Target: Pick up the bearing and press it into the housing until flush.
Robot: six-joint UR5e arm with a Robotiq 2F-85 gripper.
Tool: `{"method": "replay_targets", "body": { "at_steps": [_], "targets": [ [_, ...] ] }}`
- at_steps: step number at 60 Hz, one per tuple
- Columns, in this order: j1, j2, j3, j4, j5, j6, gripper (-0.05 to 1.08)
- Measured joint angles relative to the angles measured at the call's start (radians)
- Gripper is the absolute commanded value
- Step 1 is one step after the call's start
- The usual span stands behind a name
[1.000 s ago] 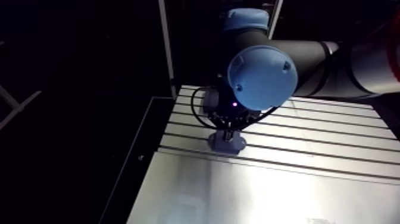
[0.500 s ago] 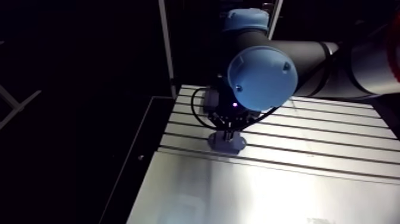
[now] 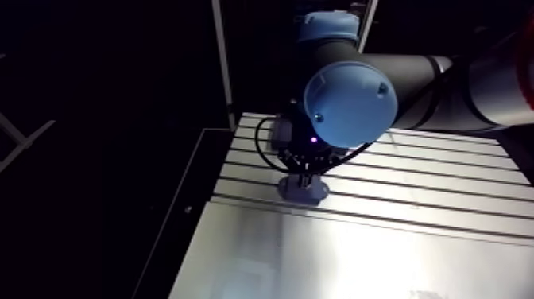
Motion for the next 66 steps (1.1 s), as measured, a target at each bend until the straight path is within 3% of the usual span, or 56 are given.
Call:
{"method": "replay_targets", "body": {
  "at_steps": [22,48,50,51,52,53,54,55,56,57,66],
  "targets": [
    [0.004,-0.003,-0.006,0.010,0.002,0.000,0.98],
    [0.022,-0.052,-0.032,0.053,-0.007,0.000,0.95],
    [0.024,-0.056,-0.035,0.058,-0.007,0.000,0.90],
    [0.025,-0.057,-0.036,0.061,-0.008,0.000,0.73],
    [0.025,-0.059,-0.038,0.064,-0.008,0.000,0.73],
    [0.026,-0.060,-0.039,0.067,-0.008,0.000,0.44],
    [0.027,-0.062,-0.041,0.071,-0.008,0.000,0.44],
    [0.027,-0.063,-0.043,0.074,-0.008,0.000,0.21],
    [0.028,-0.065,-0.044,0.078,-0.008,0.000,0.21],
    [0.028,-0.066,-0.046,0.083,-0.009,0.000,0.05],
    [0.033,-0.077,-0.073,0.143,-0.013,-0.009,0.01]
  ]
}}
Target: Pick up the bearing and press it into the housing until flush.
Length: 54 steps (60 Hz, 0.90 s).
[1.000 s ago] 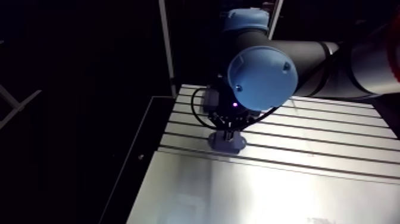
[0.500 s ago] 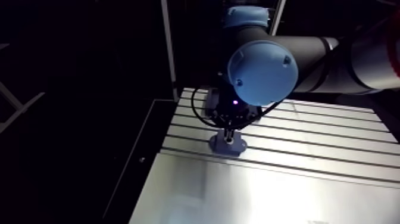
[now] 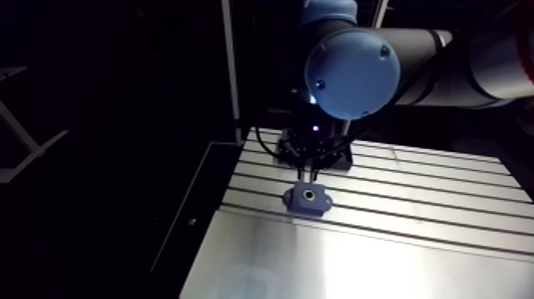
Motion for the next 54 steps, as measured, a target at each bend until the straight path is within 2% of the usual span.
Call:
{"method": "replay_targets", "body": {
  "at_steps": [25,54],
  "targets": [
    [-0.010,-0.057,-0.123,0.197,-0.002,-0.055,0.01],
    [-0.062,-0.098,-0.309,0.408,-0.001,-0.109,0.01]
  ]
}}
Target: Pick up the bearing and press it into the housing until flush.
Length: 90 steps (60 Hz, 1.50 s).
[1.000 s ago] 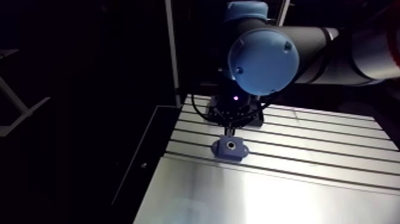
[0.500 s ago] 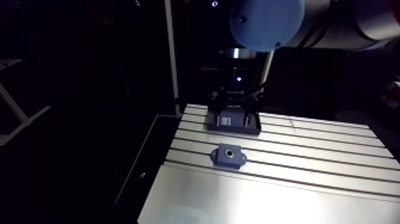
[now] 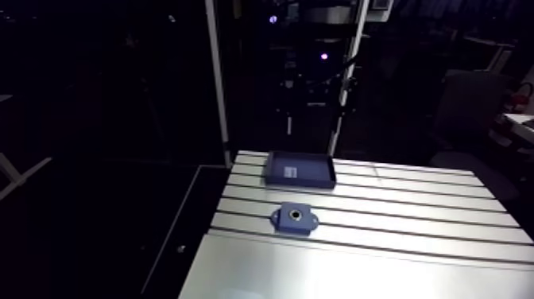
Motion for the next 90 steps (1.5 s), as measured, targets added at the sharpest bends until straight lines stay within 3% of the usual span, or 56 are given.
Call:
{"method": "replay_targets", "body": {
  "at_steps": [21,36,51,90],
  "targets": [
    [-0.079,-0.009,-0.110,0.095,0.004,-0.063,0.01],
    [-0.128,-0.012,-0.167,0.135,0.027,-0.083,0.01],
    [-0.129,-0.025,-0.178,0.154,0.034,-0.078,0.01],
    [-0.118,-0.046,-0.165,0.158,0.026,-0.068,0.01]
  ]
}}
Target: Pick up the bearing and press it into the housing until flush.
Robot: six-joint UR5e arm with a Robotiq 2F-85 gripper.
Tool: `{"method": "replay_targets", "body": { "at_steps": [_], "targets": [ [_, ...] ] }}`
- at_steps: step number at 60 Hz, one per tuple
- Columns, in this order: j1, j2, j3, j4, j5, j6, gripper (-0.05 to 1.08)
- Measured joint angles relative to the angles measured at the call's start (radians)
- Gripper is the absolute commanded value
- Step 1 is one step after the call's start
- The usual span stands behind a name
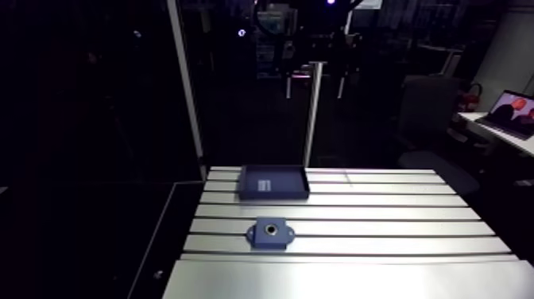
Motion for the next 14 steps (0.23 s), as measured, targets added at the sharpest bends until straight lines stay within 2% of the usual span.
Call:
{"method": "replay_targets", "body": {
  "at_steps": [14],
  "targets": [
    [0.010,-0.002,0.003,0.001,-0.001,0.000,0.01]
  ]
}}
